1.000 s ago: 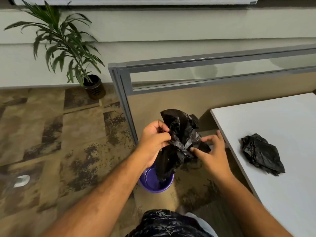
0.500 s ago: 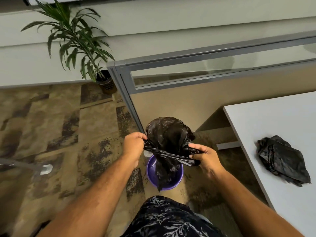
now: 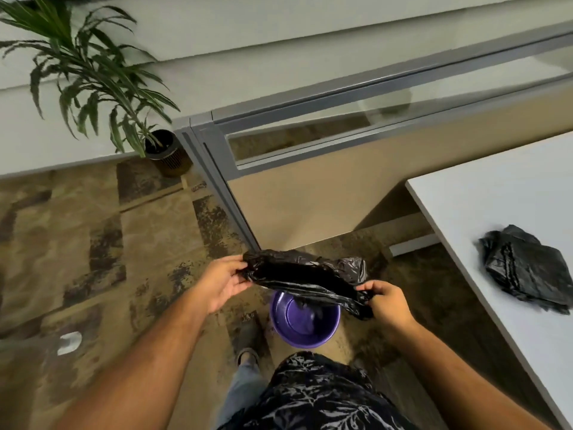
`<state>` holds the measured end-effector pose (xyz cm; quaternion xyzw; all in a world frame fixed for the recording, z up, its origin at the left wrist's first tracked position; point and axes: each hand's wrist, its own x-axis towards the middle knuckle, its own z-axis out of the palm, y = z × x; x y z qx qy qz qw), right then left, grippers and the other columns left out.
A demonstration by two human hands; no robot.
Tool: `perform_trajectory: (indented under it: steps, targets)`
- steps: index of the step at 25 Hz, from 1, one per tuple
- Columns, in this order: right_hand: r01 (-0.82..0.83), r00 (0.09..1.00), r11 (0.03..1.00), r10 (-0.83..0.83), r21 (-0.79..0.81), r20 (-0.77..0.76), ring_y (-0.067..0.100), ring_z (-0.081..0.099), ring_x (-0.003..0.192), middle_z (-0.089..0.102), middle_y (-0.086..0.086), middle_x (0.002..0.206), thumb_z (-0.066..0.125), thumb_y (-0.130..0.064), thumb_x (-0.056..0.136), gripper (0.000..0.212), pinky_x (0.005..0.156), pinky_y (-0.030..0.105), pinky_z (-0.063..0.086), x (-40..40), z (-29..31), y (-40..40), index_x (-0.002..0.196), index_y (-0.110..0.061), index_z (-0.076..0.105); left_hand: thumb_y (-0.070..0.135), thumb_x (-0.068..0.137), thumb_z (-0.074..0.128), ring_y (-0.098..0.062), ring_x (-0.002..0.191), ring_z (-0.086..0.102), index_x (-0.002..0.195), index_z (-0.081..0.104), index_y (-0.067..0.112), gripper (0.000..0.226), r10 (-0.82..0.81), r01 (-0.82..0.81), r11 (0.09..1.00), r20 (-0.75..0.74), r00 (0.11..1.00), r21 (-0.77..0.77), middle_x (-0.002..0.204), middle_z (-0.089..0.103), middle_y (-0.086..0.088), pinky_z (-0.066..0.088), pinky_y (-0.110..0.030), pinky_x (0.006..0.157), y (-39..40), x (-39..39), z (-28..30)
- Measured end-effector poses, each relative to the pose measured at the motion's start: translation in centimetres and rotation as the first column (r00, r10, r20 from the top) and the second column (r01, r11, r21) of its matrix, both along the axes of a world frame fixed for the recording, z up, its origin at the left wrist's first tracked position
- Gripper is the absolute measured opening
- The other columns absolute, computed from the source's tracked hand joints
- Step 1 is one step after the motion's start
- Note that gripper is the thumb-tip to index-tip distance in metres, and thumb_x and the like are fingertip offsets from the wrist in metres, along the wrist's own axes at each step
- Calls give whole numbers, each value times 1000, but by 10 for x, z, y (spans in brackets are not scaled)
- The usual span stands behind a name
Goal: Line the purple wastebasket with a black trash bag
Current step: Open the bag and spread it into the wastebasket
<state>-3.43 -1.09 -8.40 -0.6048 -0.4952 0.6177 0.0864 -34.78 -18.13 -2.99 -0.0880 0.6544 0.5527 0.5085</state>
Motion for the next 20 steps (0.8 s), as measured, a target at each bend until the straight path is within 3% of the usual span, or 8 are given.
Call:
perform_trajectory:
  steps: [2,4,6,8,13,16,18,20]
  targets:
    - [91,996,994,-90,-65,15,35,66,61,69,23,73,28,27,77,53,56,42,59,-12,-4,-13,81,0,74,-2,99,49,-34,105,72,126,61,0,30,-95,98,993,40,995,-65,124,70,-24,62,-43,80,3,-10,-13]
    - [186,981,981,-183,-55,66,31,61,58,64,18,66,31,26,76,50,53,39,56,-23,-13,-34,72,-4,70,5,98,44,-34,111,67,128,56,-1,33,-29,25,999,164,986,31,125,67,-23,57,-43,83,3,-27,-24]
    - [308,947,951,-307,3,92,27,62,68,67,14,70,37,26,77,47,65,36,54,-38,-19,-55,71,-9,69,11,99,37,-33,113,64,119,55,2,28,25,-90,979,331,943,183,119,68,-21,53,-44,86,14,-50,-28]
    - [457,884,888,-459,36,89,26,64,74,71,14,82,37,26,80,50,72,33,54,-53,-29,-71,79,-11,72,15,102,34,-30,101,67,102,60,8,26,-62,-34,972,392,918,232,102,74,-17,54,-42,83,30,-67,-35]
    - [694,710,718,-695,55,115,25,65,79,73,10,87,37,17,81,49,73,30,53,-75,-47,-96,83,-14,76,15,97,48,-23,77,59,85,64,13,20,-436,434,900,58,898,50,75,69,-1,49,-32,64,53,-70,-63]
    - [692,702,721,-681,24,209,26,67,79,74,6,81,44,8,81,40,71,31,50,-75,-74,-106,77,-14,78,10,83,73,-12,72,62,79,73,16,7,-728,734,668,-315,609,-123,70,72,11,45,-24,61,47,-70,-97]
    - [639,740,769,-616,4,270,32,72,87,77,9,83,50,8,79,35,77,36,55,-73,-105,-111,77,-12,78,8,83,83,-2,70,65,75,76,19,15,-839,827,496,-393,376,-266,71,75,12,47,-18,66,36,-66,-135]
    - [503,808,863,-489,46,329,34,75,98,79,9,92,55,11,76,35,88,36,56,-73,-143,-109,84,-13,80,17,86,83,2,66,64,74,75,23,15,-859,811,450,-431,278,-373,69,74,12,46,-22,67,28,-59,-182]
